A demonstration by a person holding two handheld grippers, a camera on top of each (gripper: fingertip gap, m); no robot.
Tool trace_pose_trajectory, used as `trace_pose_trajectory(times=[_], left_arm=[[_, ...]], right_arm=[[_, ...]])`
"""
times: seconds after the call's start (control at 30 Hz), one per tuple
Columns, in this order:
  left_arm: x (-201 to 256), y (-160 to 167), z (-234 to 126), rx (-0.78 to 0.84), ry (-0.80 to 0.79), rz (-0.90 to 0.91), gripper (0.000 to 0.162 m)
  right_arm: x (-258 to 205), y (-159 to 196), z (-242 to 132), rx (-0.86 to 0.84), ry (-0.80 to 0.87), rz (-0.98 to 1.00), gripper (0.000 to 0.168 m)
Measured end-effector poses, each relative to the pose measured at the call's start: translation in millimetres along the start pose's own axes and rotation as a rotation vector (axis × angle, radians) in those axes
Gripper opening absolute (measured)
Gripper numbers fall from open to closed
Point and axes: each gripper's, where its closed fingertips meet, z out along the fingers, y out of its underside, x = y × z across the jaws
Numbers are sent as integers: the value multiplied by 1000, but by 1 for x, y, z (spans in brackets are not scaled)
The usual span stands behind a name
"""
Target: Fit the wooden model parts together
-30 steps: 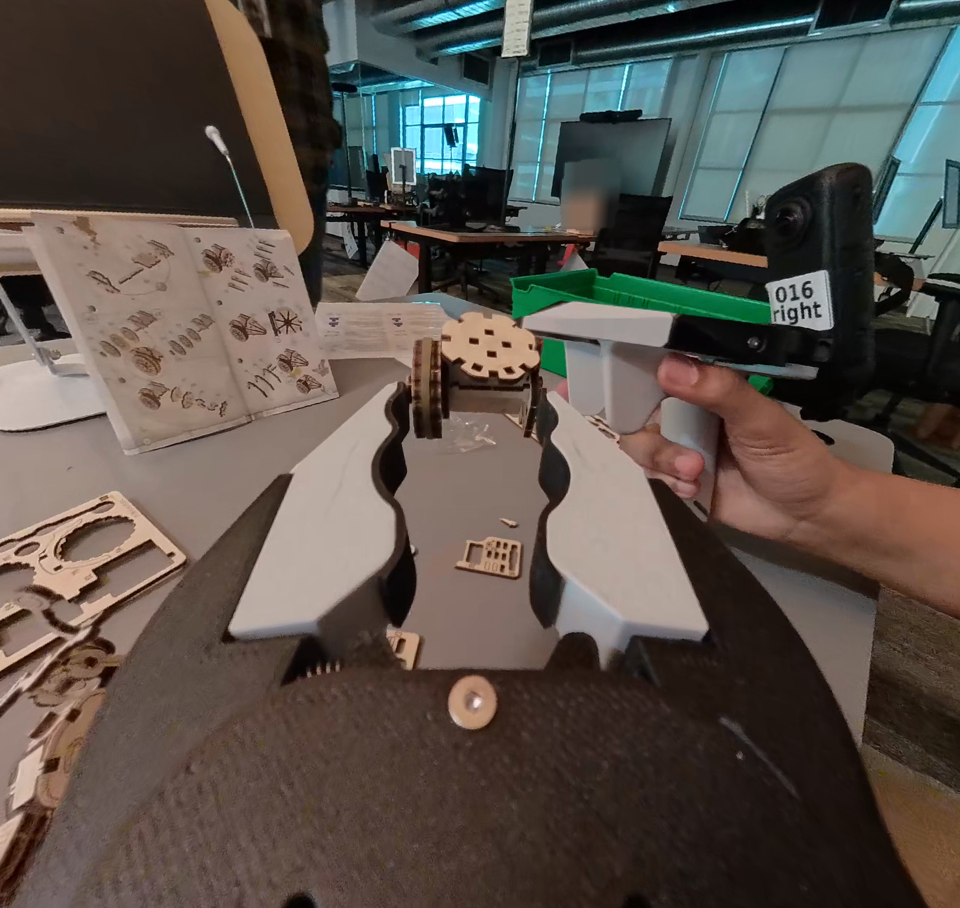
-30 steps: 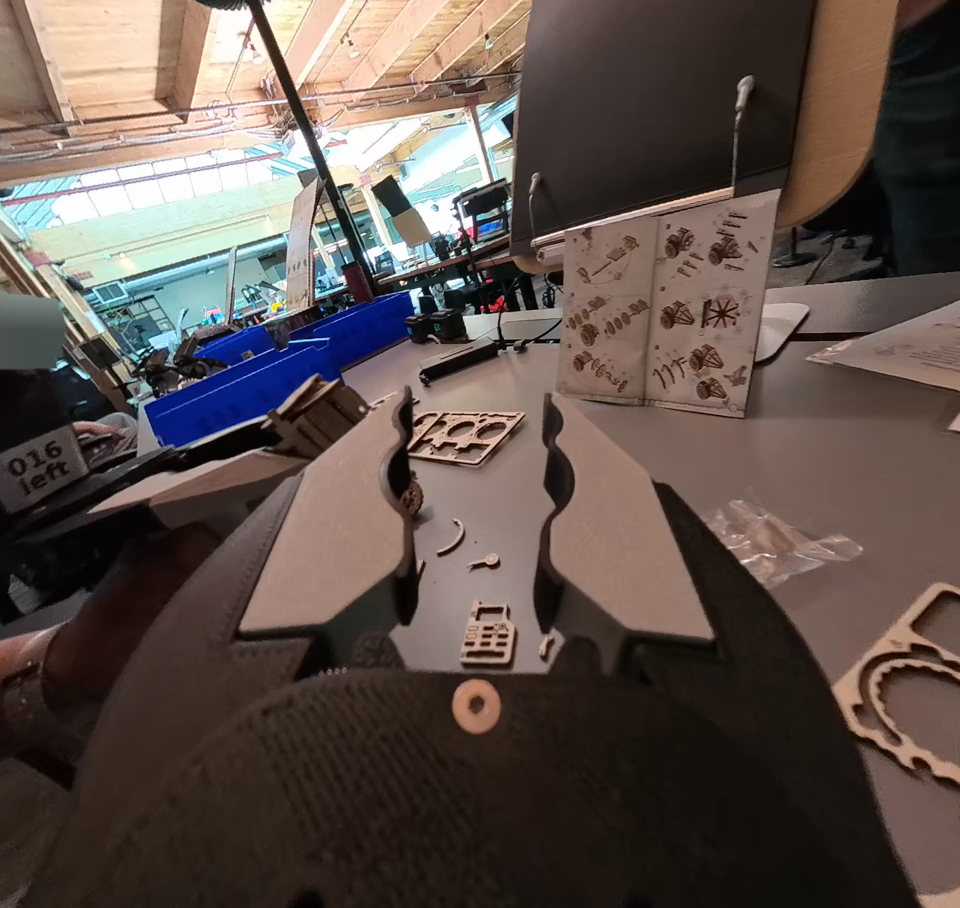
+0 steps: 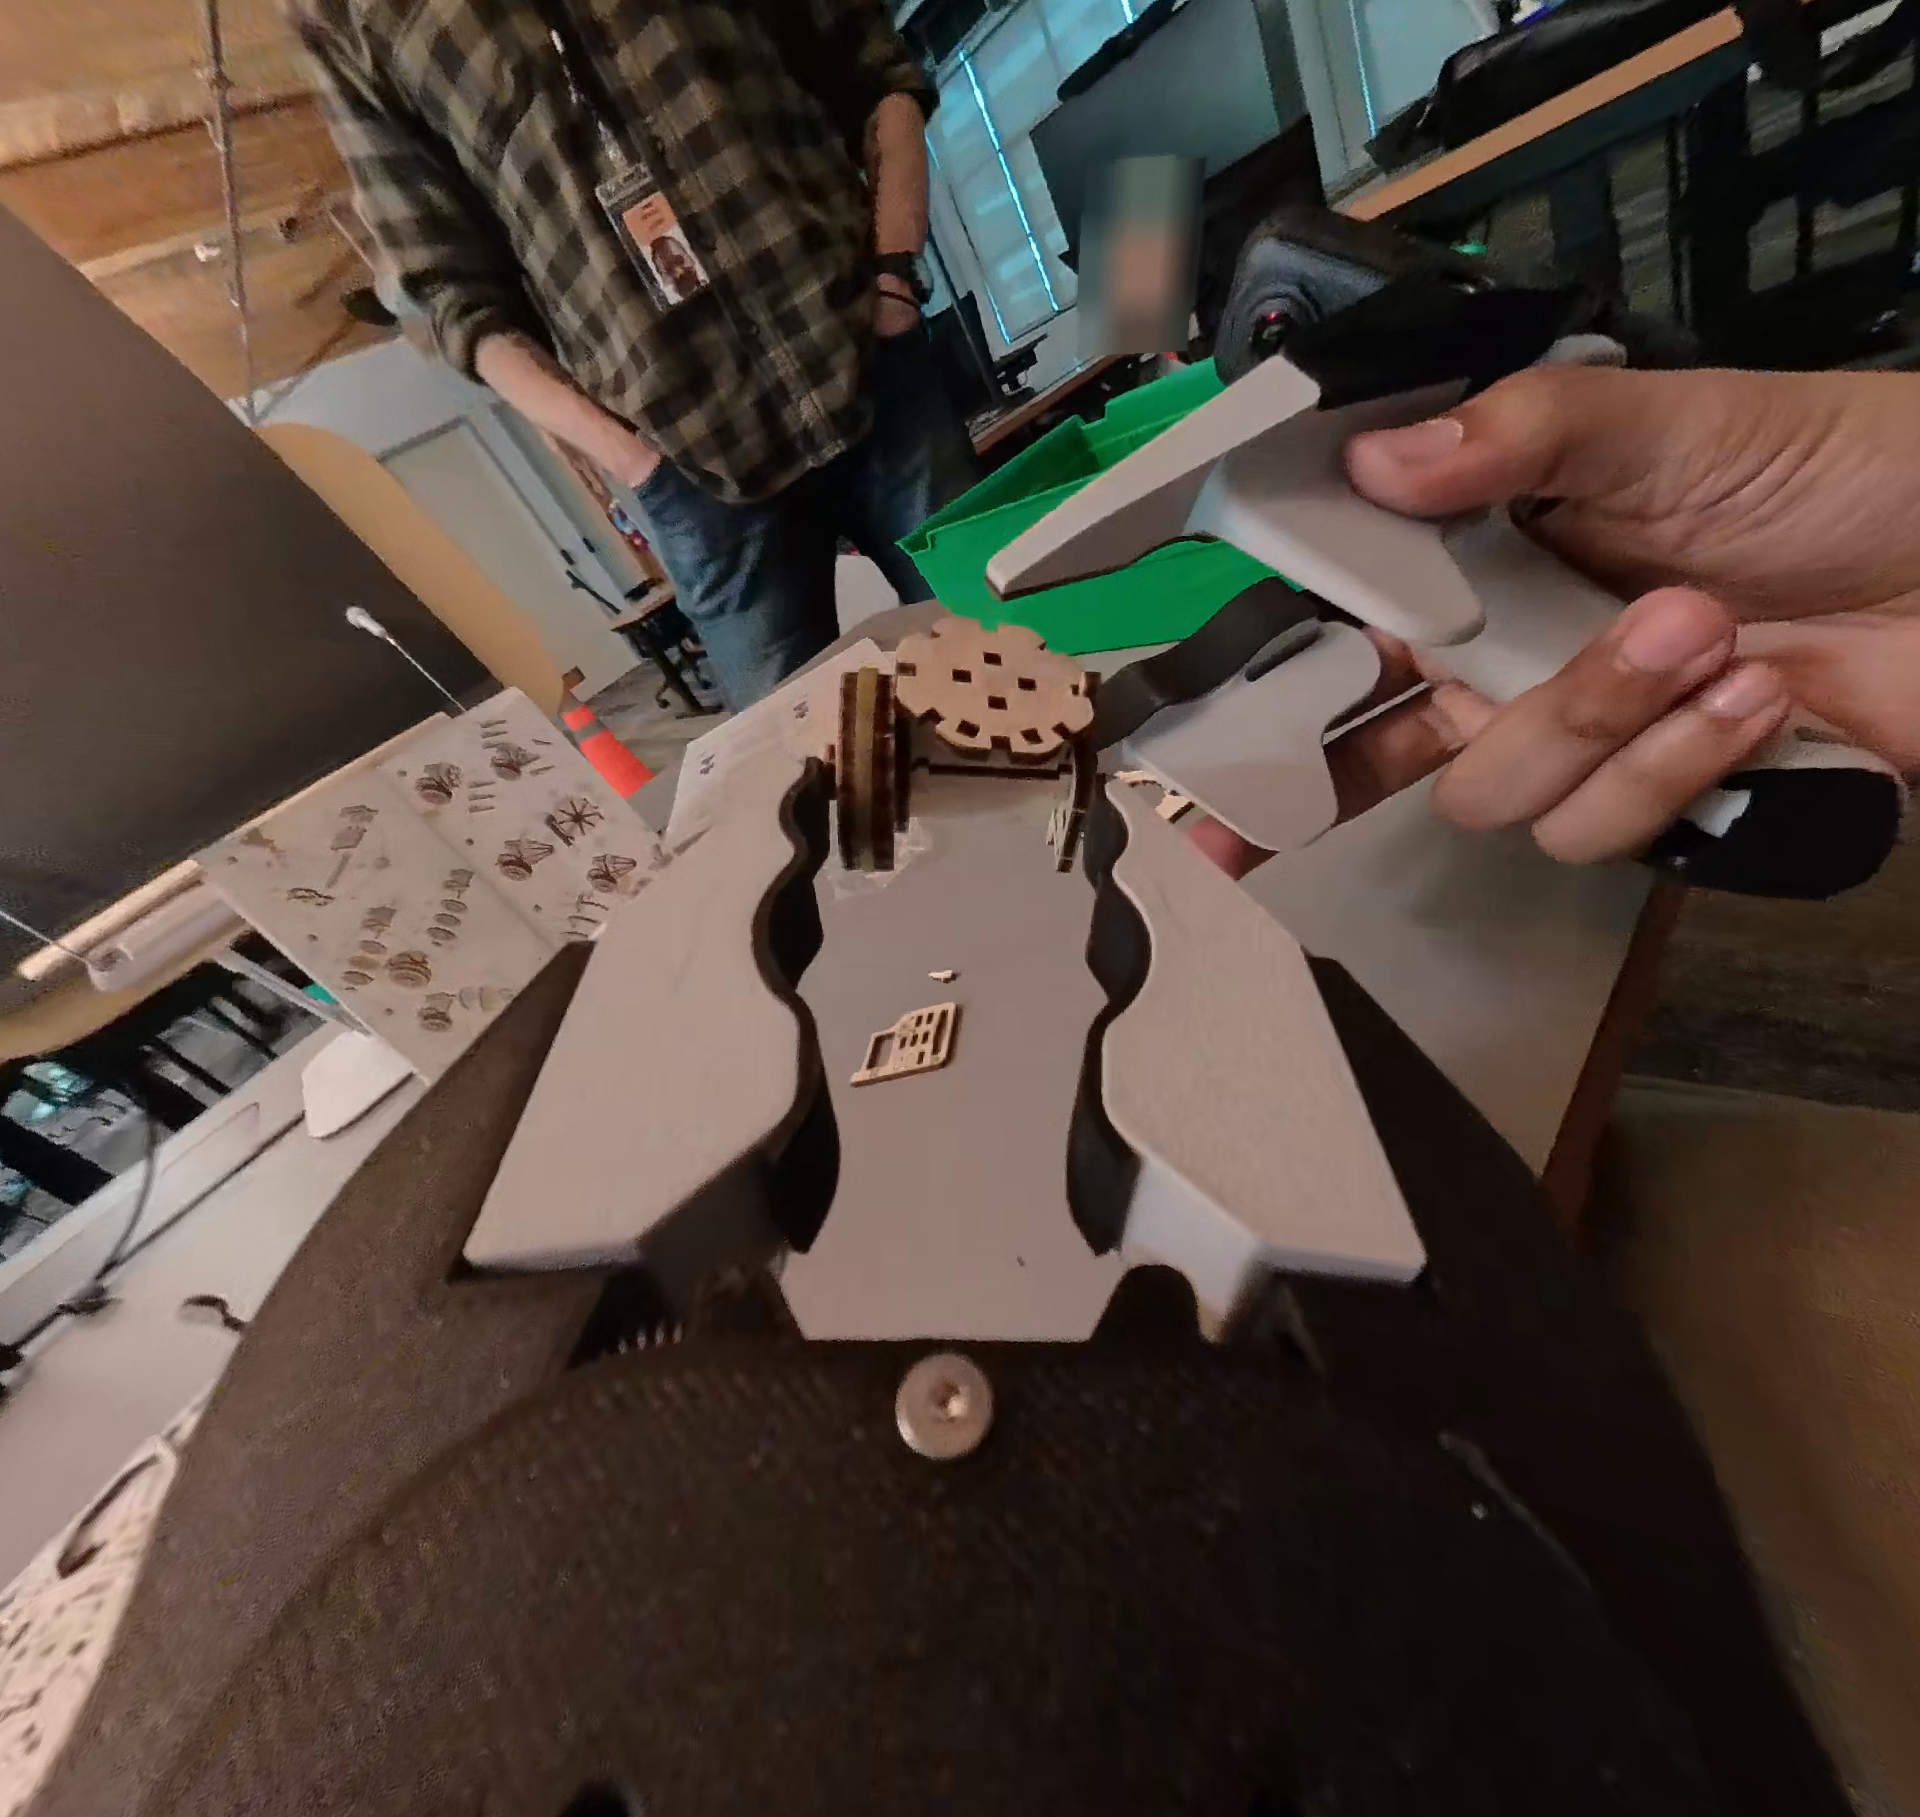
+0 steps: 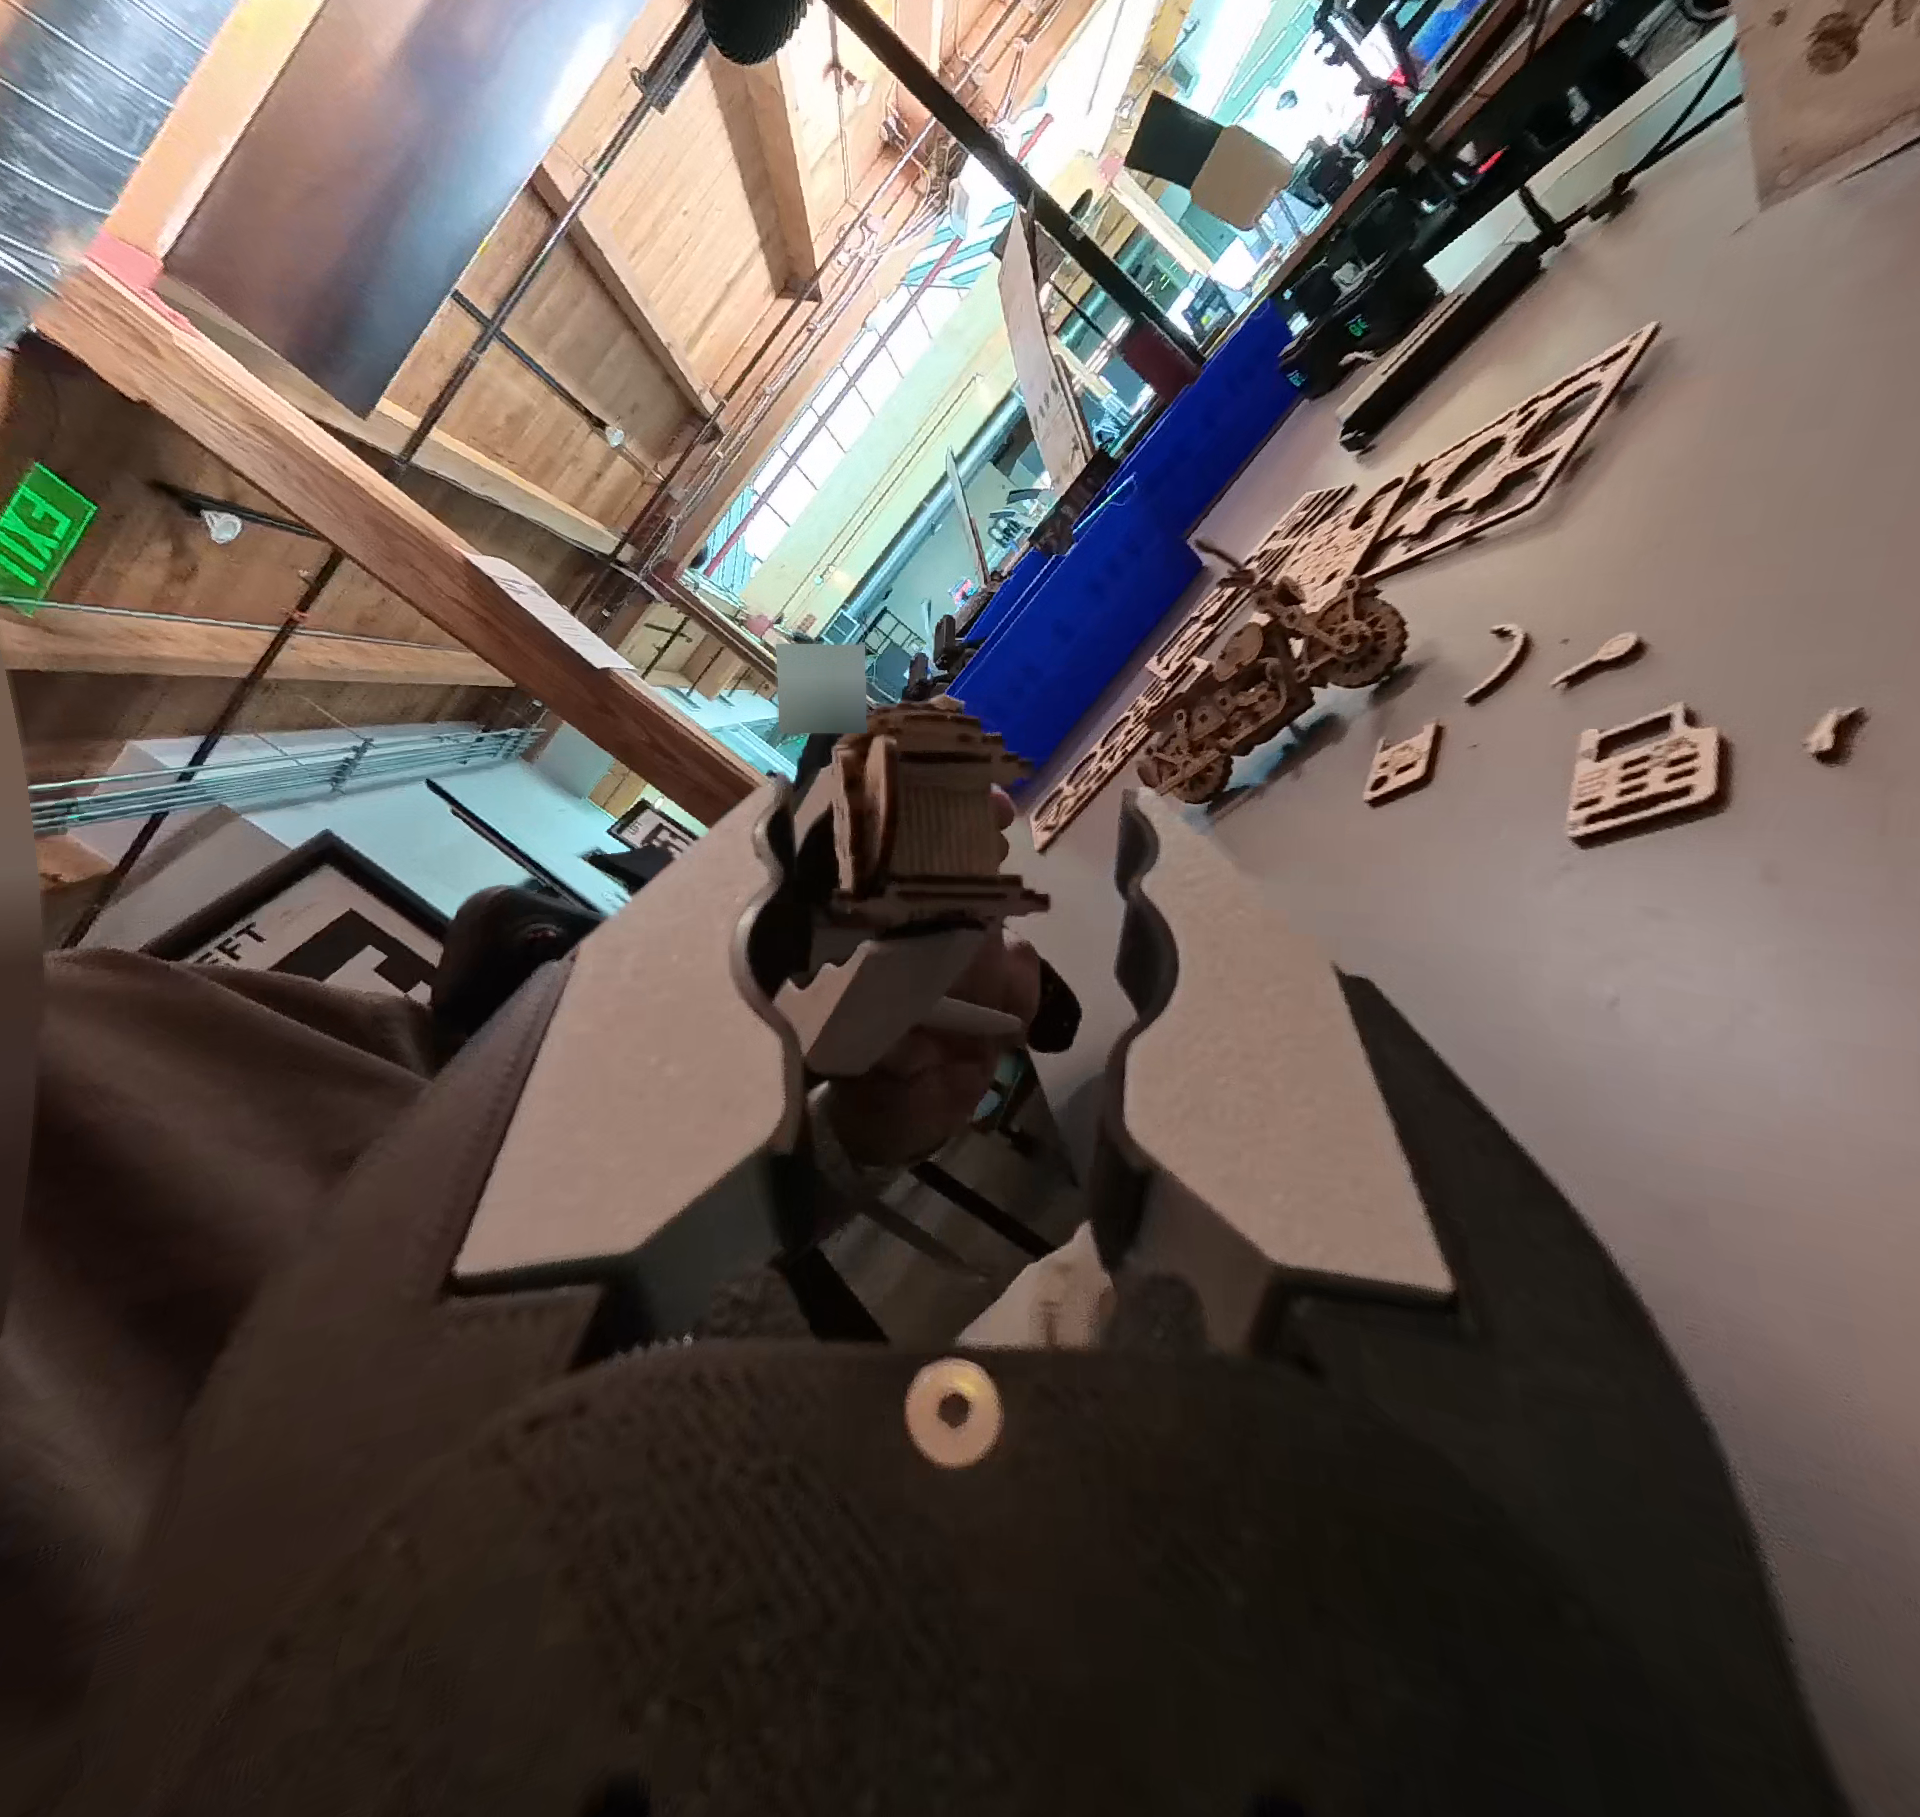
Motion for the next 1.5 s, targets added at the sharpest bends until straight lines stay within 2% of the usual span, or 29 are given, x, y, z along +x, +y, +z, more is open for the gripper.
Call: trace_pose_trajectory(times=[0.3,0.47,0.53,0.6,0.7,0.83,0.97,1.27,1.5], left_arm=[[-17,9,-4,-3,40,-270,47],[-18,13,-3,-12,85,-378,47],[-12,17,-1,-28,159,-501,47],[-8,17,-1,-26,237,-631,47],[-8,12,-3,2,322,-776,47],[2,3,-7,40,476,-902,48],[9,-10,-12,99,635,-1095,48],[7,-24,-18,184,717,-1168,47],[1,-27,-21,228,748,-1246,47]], right_arm=[[12,-7,2,25,54,-22,58],[15,-8,2,19,110,-107,58],[11,-20,-2,70,176,-266,55],[3,-28,-8,97,261,-510,52],[-10,-17,-4,42,254,-717,46],[-15,8,7,-85,129,-636,55],[-13,4,6,-65,124,-584,58],[-25,11,7,-97,-51,-342,66],[-23,19,9,-143,-43,-358,69]])
